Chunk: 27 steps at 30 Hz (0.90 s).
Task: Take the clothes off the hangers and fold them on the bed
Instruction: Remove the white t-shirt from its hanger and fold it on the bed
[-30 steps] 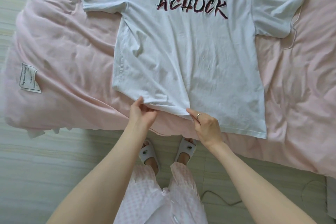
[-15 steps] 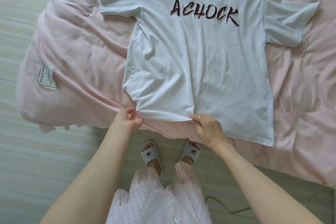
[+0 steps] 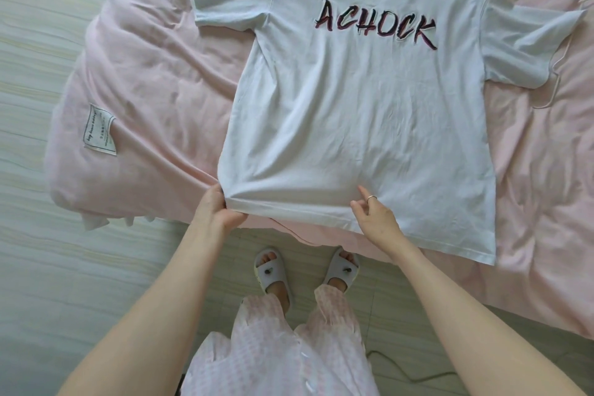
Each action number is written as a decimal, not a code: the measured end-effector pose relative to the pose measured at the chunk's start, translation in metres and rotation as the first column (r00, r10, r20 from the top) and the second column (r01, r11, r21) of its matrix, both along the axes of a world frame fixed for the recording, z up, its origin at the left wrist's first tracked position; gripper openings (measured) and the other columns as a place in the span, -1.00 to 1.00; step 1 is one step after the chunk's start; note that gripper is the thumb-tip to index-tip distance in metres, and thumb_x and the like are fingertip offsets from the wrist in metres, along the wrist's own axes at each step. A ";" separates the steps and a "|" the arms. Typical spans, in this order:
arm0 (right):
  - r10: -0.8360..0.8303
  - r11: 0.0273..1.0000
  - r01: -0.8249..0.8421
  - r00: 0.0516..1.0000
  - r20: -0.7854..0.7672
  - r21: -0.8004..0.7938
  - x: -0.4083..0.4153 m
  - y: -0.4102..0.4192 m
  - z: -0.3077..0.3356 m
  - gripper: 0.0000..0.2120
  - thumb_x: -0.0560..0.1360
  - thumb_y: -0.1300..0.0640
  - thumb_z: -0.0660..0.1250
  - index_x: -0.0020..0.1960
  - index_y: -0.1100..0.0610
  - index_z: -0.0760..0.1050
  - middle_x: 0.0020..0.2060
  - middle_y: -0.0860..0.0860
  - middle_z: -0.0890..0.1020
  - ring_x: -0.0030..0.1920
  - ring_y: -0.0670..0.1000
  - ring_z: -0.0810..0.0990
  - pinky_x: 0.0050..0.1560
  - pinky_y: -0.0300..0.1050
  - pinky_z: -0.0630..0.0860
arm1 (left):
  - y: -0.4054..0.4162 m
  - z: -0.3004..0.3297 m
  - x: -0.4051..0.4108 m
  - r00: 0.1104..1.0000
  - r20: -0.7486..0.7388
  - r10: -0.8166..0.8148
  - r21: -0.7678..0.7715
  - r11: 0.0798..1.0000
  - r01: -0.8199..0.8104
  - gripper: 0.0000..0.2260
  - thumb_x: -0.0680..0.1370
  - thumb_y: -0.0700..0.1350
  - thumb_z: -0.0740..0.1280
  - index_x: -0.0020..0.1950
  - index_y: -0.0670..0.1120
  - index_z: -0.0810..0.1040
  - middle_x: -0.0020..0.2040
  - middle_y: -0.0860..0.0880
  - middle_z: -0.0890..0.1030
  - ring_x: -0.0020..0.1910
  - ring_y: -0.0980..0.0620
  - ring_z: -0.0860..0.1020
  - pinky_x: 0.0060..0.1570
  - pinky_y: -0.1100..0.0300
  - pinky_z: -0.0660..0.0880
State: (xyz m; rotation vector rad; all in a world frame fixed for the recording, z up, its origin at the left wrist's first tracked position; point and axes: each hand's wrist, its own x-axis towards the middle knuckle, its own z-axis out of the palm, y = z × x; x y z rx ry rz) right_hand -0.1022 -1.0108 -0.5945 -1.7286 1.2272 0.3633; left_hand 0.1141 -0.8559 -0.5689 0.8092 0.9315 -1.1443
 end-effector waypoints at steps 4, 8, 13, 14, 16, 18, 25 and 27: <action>0.008 1.000 -0.008 1.000 -0.012 0.005 0.003 0.001 0.003 -0.51 0.64 0.07 0.06 0.53 0.12 0.06 0.23 0.02 0.51 0.28 0.02 0.40 0.14 -0.23 0.25 | 0.023 -0.015 0.017 0.911 0.131 0.392 0.131 0.904 -0.408 -0.73 0.56 -0.26 0.15 0.09 0.00 0.55 0.01 -0.07 0.64 -0.06 -0.04 0.63 -0.06 0.10 0.58; 0.031 0.999 -0.031 0.999 -0.027 -0.024 0.002 0.006 0.002 -0.51 0.63 0.09 0.07 0.52 0.14 0.07 0.17 0.04 0.52 0.23 0.00 0.42 0.20 -0.18 0.29 | 0.037 -0.006 0.019 0.915 0.132 0.382 0.150 0.904 -0.399 -0.80 0.55 -0.30 0.12 -0.01 -0.10 0.50 -0.10 -0.10 0.61 -0.12 -0.05 0.60 0.08 0.10 0.53; 0.102 0.990 -0.109 0.991 -0.085 -0.090 0.001 0.010 -0.008 -0.52 0.62 0.10 0.07 0.51 0.19 0.13 0.34 0.11 0.42 0.37 0.08 0.34 0.32 -0.08 0.28 | 0.056 0.001 0.019 0.991 0.115 0.067 0.107 0.991 -0.080 -0.64 0.20 -0.44 0.49 -0.04 -0.32 0.53 -0.10 -0.22 0.64 -0.05 -0.09 0.61 -0.06 0.06 0.55; 0.126 0.984 -0.138 0.987 -0.102 -0.117 0.001 0.012 -0.010 -0.52 0.62 0.11 0.07 0.51 0.18 0.12 0.33 0.13 0.41 0.37 0.10 0.32 0.33 -0.06 0.27 | 0.059 0.000 0.022 0.988 0.152 -0.024 0.138 0.990 0.003 -0.73 0.29 -0.41 0.46 -0.04 -0.30 0.54 -0.15 -0.20 0.66 -0.09 -0.06 0.62 -0.11 0.10 0.58; 0.179 0.964 -0.202 0.974 -0.142 -0.170 0.000 0.016 -0.013 -0.52 0.62 0.12 0.06 0.51 0.17 0.11 0.35 0.15 0.37 0.38 0.13 0.29 0.34 -0.03 0.25 | 0.060 -0.004 0.026 0.948 0.266 -0.173 0.286 0.954 0.093 -0.95 0.49 -0.34 0.33 -0.07 -0.24 0.55 -0.26 -0.12 0.66 -0.22 0.01 0.63 -0.31 0.17 0.61; 0.224 0.942 -0.260 0.958 -0.178 -0.213 0.000 0.018 -0.013 -0.50 0.61 0.14 0.05 0.53 0.13 0.06 0.33 0.14 0.34 0.35 0.13 0.27 0.32 -0.04 0.25 | 0.054 -0.007 0.027 0.881 0.392 -0.265 0.425 0.902 0.082 -0.92 0.56 -0.26 0.28 -0.13 -0.19 0.53 -0.25 -0.07 0.61 -0.26 0.04 0.58 -0.38 0.18 0.60; 0.321 0.875 -0.393 0.908 -0.269 -0.284 -0.006 0.024 -0.014 -0.45 0.61 0.10 0.07 0.55 0.00 -0.05 0.29 0.11 0.27 0.25 0.10 0.29 0.24 -0.07 0.30 | 0.060 -0.018 0.012 0.388 0.559 -0.733 0.676 0.674 0.299 -0.74 0.61 0.01 0.20 -0.04 -0.19 0.46 -0.07 -0.06 0.47 -0.12 0.03 0.52 -0.30 0.18 0.62; 0.322 0.877 -0.392 0.909 -0.263 -0.280 -0.005 0.023 -0.013 -0.45 0.62 0.10 0.07 0.55 0.02 -0.06 0.28 0.12 0.28 0.25 0.11 0.29 0.24 -0.06 0.30 | 0.060 -0.016 0.014 0.375 0.558 -0.740 0.663 0.670 0.335 -0.79 0.61 -0.02 0.21 -0.12 -0.13 0.44 -0.10 -0.04 0.45 -0.16 0.04 0.49 -0.31 0.19 0.62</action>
